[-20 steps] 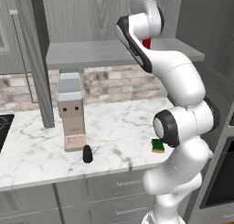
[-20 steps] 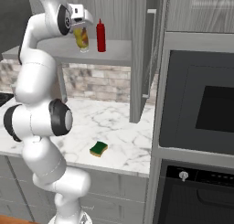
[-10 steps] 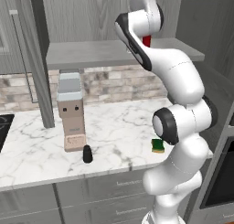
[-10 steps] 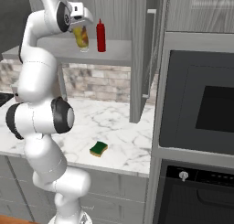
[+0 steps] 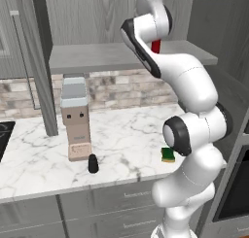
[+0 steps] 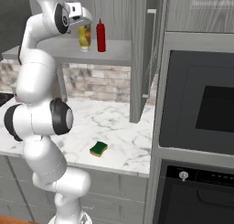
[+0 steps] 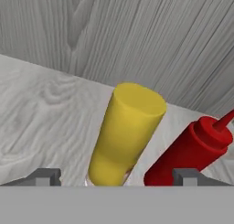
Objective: There are various items on the counter. Only move the condiments/shakers into the cabinet.
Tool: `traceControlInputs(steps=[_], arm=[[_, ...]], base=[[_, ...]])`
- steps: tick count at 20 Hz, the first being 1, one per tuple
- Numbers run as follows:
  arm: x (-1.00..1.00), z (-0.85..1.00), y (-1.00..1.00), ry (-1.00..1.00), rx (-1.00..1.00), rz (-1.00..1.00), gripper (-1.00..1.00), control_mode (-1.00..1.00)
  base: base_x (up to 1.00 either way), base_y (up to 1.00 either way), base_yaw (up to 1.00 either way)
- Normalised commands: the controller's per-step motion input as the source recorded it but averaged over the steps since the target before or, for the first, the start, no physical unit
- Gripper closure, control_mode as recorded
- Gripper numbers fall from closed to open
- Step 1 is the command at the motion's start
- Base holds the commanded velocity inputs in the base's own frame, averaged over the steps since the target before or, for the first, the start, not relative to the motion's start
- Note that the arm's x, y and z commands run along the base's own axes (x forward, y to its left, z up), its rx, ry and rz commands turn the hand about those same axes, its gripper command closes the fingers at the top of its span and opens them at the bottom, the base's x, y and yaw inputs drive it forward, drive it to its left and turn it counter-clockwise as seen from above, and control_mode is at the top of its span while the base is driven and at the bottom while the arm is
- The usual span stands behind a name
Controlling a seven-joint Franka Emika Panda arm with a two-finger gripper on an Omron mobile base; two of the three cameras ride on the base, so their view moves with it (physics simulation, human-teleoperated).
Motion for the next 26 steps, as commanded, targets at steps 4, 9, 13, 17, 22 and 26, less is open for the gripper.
traceControlInputs(steps=[4,9,13,17,22,26], arm=[[0.04,-0.08,0.0,-0.05,-0.04,0.0,-1.0,-1.0],[-0.53,-0.07,0.01,-0.05,0.0,-0.02,-1.0,-1.0],[-1.0,-0.49,0.12,-0.15,0.0,-0.05,-1.0,-1.0],[-1.0,-0.69,0.21,-0.18,-0.01,-0.06,-1.0,-1.0],[-1.0,-0.84,0.36,-0.1,-0.02,-0.06,-1.0,-1.0],[-1.0,-0.94,0.6,-0.03,-0.06,-0.03,-1.0,-1.0]], base=[[0.0,0.0,0.0],[0.0,0.0,0.0],[0.0,0.0,0.0],[0.0,0.0,0.0],[0.0,0.0,0.0],[0.0,0.0,0.0]])
